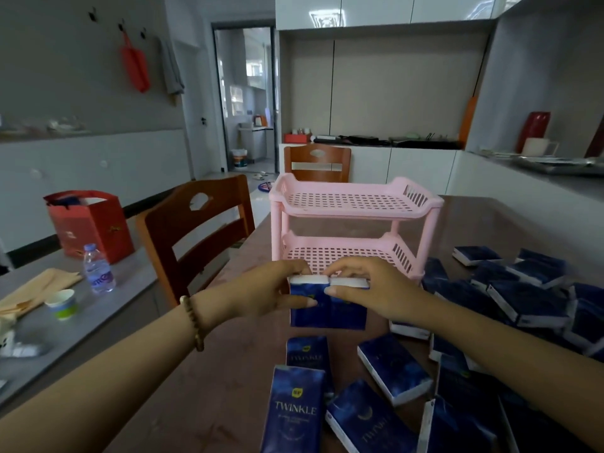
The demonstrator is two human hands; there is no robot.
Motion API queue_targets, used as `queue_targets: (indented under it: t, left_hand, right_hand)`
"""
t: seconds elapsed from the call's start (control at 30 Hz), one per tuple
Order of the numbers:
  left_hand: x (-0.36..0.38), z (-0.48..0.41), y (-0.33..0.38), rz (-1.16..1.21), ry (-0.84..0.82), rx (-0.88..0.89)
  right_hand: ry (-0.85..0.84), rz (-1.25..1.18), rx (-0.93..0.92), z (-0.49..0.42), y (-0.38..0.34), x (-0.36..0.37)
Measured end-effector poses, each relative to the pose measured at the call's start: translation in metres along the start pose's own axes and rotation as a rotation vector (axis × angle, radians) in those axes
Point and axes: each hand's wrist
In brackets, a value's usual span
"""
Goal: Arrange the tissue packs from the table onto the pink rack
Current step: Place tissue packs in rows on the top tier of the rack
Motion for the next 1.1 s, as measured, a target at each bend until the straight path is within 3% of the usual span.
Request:
queue_targets:
  t: [0.17, 0.3, 0.57, 0.67, 0.97, 1.1]
  left_hand:
    - [-0.060, -0.019, 0.024, 0.074, 0.243, 0.089]
    - [-0.110, -0.052, 0.034, 0.088, 0.345, 0.180]
    - [-0.162, -0.148, -0.003, 0.111, 0.171, 0.109]
    - [-0.165, -0.176, -0.029, 0.114, 0.143, 0.052]
    - [-0.152, -0.193, -0.076, 0.034, 0.172, 0.010]
    - [-0.148, -0.192, -0.083, 0.134, 0.142, 0.015]
  right_hand:
    - [0.083, 0.003, -0.088, -0.032, -0.041, -0.049]
    - [0.130, 0.040, -0.116, -0.077, -0.060, -0.089]
    - [0.157, 0.258, -0.142, -0.175, -0.017, -0.121]
    - [0.139, 0.225, -0.121, -0.201, 0.012, -0.119]
    - [0.011, 0.108, -0.087, -0.225, 0.053, -0.105]
    - [-0.164, 0.130, -0.013, -0.222, 0.057, -0.115]
Point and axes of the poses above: each hand's wrist, its own z-axis away from the middle knuckle, its own x-axis out of the palm, y = z × x, and after that the axes turned 3 degrees about -x, right-handed
